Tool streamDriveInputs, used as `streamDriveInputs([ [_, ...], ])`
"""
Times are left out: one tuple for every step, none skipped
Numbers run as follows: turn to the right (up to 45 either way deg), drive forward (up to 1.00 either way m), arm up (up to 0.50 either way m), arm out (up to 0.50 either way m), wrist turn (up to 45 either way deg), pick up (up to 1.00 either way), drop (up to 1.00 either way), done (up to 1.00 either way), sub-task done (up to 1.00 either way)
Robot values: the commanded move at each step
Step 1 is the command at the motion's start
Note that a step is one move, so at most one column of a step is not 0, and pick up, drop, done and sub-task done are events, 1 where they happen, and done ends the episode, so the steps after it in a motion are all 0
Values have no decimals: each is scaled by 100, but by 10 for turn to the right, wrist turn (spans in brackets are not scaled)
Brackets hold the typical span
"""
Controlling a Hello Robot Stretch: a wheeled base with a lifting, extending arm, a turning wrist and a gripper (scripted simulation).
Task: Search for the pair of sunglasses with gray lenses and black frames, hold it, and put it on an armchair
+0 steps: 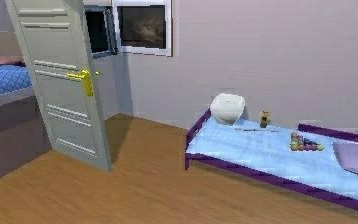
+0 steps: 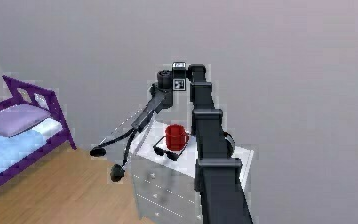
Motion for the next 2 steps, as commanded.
streamDriveInputs([
  [0,0,0,0,450,0,0,0,0],
  [0,0,0,0,450,0,0,0,0],
])
